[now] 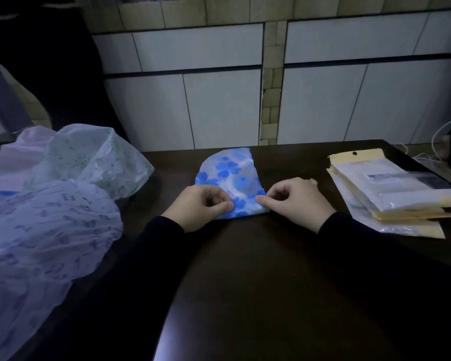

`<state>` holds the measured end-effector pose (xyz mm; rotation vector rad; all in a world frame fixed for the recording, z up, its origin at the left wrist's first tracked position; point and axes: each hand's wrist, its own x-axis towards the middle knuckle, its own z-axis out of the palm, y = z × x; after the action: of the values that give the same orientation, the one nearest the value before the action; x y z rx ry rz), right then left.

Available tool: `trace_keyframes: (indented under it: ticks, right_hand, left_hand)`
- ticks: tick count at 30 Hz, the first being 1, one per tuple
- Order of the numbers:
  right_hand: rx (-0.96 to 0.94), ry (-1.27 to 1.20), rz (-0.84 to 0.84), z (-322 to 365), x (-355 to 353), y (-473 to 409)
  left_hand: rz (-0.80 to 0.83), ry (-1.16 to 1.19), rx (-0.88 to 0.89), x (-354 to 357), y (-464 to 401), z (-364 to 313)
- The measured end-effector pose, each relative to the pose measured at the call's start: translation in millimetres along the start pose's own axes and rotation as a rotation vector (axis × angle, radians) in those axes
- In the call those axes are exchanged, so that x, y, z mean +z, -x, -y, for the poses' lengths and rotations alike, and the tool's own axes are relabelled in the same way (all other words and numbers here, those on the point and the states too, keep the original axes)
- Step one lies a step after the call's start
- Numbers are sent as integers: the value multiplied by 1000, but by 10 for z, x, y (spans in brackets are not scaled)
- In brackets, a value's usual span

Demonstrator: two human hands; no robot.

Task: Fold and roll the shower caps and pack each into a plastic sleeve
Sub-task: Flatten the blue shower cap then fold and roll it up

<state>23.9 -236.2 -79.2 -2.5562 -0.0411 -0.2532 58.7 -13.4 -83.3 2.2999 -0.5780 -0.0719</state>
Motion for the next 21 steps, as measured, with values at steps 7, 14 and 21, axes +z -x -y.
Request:
trace_keyframes:
  ticks: [7, 14, 21]
  right_hand:
    - [-326, 63, -142, -66, 19, 2]
    - [-402, 197, 106, -148, -109, -32]
    - [-453, 320, 44, -88, -102, -14]
  left_hand:
    - [-50, -112, 249, 44, 18, 63]
    - [24, -184, 254, -25, 23, 94]
    - [30, -125, 228, -39, 3, 104]
